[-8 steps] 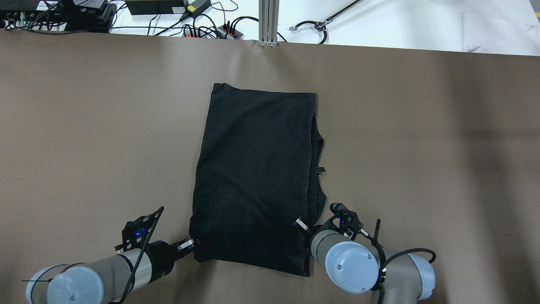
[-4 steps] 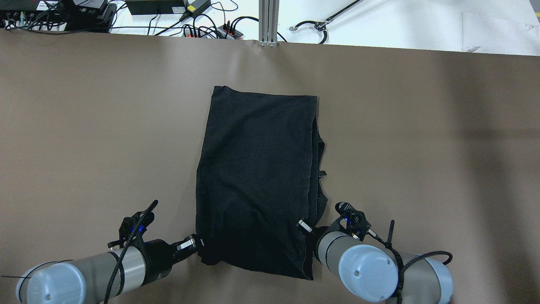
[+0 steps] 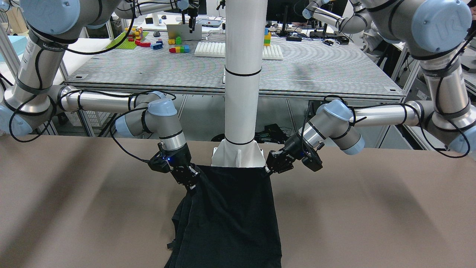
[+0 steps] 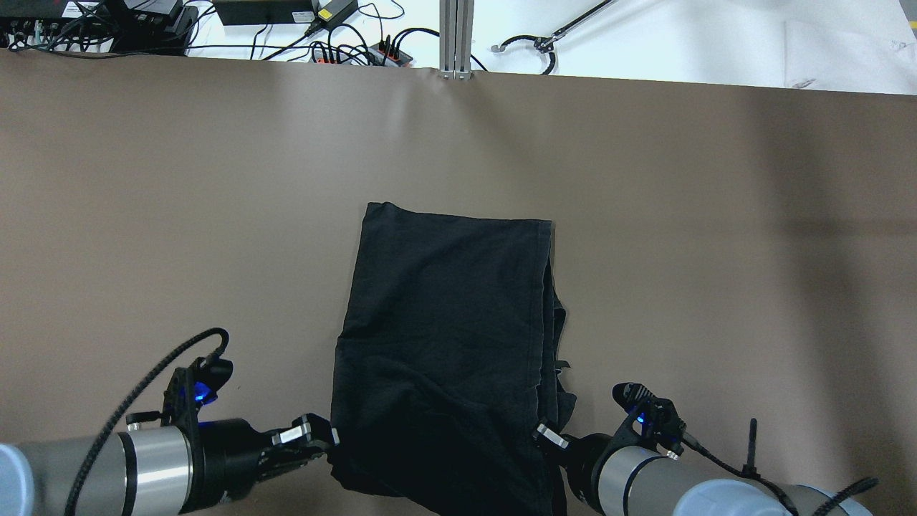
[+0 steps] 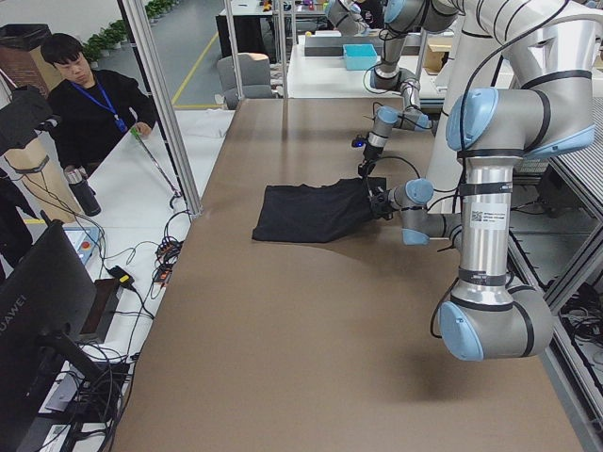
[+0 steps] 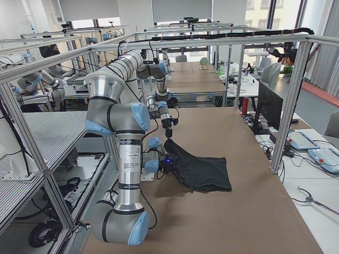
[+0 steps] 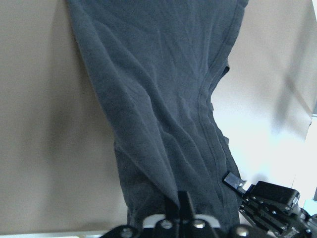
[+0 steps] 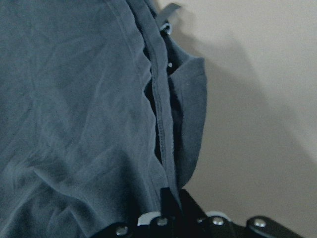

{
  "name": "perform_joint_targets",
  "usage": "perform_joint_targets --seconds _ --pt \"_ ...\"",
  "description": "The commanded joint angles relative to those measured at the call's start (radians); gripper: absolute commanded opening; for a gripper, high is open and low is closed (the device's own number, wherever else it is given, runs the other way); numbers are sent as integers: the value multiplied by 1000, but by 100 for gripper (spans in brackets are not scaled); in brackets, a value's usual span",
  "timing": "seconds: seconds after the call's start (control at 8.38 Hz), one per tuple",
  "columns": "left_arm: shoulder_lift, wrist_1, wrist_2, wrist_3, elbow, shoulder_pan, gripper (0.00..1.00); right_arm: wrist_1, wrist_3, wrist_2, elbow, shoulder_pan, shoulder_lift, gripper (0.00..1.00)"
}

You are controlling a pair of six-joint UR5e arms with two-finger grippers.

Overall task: Fold clothes
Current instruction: 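Lift the near end with both grippers and fold it toward the far end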

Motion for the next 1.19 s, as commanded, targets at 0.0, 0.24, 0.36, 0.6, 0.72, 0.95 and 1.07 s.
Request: perform_joint_targets --seconds 0.0,0.24,0.36,0.6,0.72,0.95,1.07 --pt "-187 235 -199 104 36 -277 0 -25 -142 54 -24 134 46 0" --pt "-378 384 -299 190 186 -462 0 -28 -254 153 -185 338 164 0" --pt "-436 401 -304 249 282 -499 0 -27 -304 154 -248 393 209 0" --pt "-518 392 -298 296 456 -525 0 -22 -371 155 -372 437 272 0" --pt "-550 388 -292 314 534 -525 0 -19 -391 154 -430 442 299 0" --pt "-582 385 -290 360 639 -524 0 -11 -398 154 -545 441 370 0" --pt "-588 382 -289 370 667 -524 0 13 -400 154 -590 441 387 0"
